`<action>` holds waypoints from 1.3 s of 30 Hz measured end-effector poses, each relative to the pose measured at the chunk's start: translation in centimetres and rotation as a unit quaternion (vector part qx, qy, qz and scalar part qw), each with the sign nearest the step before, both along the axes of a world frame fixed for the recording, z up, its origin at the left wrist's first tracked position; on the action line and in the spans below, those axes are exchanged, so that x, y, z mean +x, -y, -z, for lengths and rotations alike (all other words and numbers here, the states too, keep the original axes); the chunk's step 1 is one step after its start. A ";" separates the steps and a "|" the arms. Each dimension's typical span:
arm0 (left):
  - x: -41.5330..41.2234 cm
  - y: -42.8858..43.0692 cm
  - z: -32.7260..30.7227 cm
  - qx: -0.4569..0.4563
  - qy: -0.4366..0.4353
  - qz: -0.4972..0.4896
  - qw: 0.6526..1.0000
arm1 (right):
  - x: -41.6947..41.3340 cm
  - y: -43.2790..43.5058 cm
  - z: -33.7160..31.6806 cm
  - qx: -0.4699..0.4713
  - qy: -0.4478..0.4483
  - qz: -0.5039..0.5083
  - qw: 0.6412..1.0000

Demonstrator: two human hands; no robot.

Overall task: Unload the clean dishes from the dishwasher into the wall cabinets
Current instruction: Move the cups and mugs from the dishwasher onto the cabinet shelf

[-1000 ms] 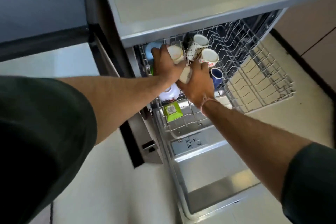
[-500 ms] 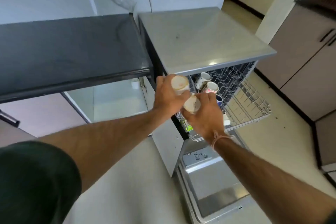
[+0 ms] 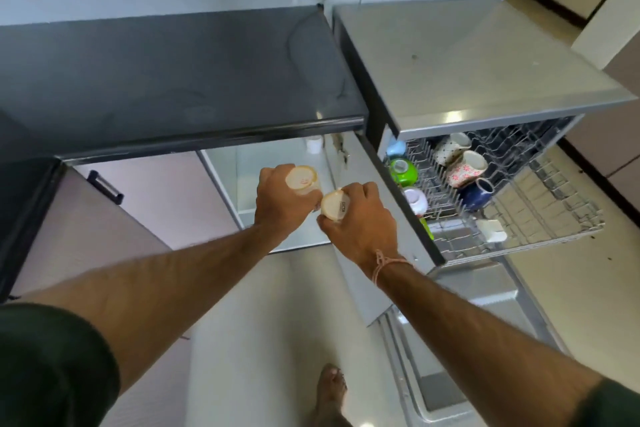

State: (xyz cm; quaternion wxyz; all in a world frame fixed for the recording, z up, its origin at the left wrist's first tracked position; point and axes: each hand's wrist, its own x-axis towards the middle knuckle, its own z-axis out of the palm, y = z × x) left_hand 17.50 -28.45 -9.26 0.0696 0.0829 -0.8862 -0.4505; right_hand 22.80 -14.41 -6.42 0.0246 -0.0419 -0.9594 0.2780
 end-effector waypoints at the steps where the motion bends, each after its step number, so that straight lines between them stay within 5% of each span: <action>1: -0.7 0.8 1.4 -0.013 0.005 0.003 1.000 | -0.8 0.6 1.1 -0.008 0.006 0.001 1.000; 9: -9.6 4.0 12.3 -0.073 0.058 0.018 0.995 | -10.1 3.7 11.3 -0.031 0.032 0.030 0.999; 22: -26.1 3.4 27.4 -0.082 -0.005 0.063 0.995 | -19.5 5.6 27.0 -0.067 0.018 0.116 0.991; 39: -35.4 -1.1 31.3 -0.059 -0.063 0.147 0.985 | -24.7 6.1 32.1 -0.023 -0.038 0.110 0.993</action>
